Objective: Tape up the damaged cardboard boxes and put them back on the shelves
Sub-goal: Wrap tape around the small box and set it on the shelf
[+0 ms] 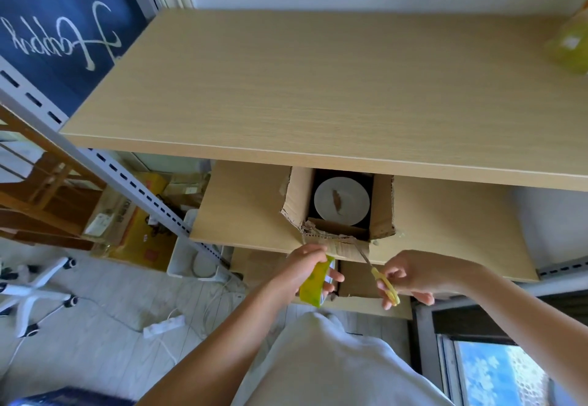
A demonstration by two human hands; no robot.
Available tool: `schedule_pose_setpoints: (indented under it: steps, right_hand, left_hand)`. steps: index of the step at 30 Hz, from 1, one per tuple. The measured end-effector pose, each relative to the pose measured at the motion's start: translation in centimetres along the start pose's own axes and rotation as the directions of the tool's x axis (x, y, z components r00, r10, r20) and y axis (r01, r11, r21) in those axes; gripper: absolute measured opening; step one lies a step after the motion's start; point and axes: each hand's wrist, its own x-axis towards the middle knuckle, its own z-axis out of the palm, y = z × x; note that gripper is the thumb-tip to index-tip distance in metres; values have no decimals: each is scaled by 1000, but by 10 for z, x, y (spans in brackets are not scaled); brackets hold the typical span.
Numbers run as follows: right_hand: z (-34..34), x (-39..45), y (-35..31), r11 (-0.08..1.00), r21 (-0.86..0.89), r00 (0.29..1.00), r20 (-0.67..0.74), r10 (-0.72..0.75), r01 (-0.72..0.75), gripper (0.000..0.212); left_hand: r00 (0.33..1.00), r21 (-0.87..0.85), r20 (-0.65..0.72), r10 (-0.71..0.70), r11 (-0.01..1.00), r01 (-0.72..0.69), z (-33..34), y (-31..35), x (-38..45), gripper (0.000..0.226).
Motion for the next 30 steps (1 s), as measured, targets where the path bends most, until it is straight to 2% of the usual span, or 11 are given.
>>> schedule_pose_setpoints:
  steps: [5, 9, 12, 14, 21, 25, 27, 30]
  right_hand:
    - [-11, 0, -11, 997, -4, 995, 51, 80, -80, 16]
    - [-14, 0, -17, 987, -22, 984, 83, 159, -158, 40]
    - [-17, 5, -21, 989, -21, 987, 60, 148, -147, 72]
    - [-20, 11, -23, 989, -16, 988, 41, 147, -146, 81]
    - [-22, 29, -34, 990, 30, 991, 12, 136, -136, 72]
    - [-18, 37, -36, 990, 81, 993, -8, 115, -114, 79]
    - [-16, 42, -33, 989, 111, 993, -45, 106, -100, 80]
    - [-13, 46, -24, 994, 87, 989, -121, 80, -69, 71]
  left_hand:
    - [1000, 61, 13, 6, 998, -7, -4, 0, 4, 27]
    - [1000, 70, 13, 11, 997, -12, -5, 0, 7, 22]
    - [1000, 91, 16, 13, 996, -14, -6, -2, 8, 21]
    - [1000, 81, 13, 6, 997, -7, -6, -2, 8, 22]
    - [1000, 57, -5, -29, 998, 29, -5, 0, 9, 19]
    - [999, 55, -16, -33, 998, 34, -9, -4, 11, 20]
    - [999, 44, -19, -41, 998, 42, -9, -6, 13, 21]
    - [999, 26, -21, -49, 998, 49, -9, -8, 14, 21]
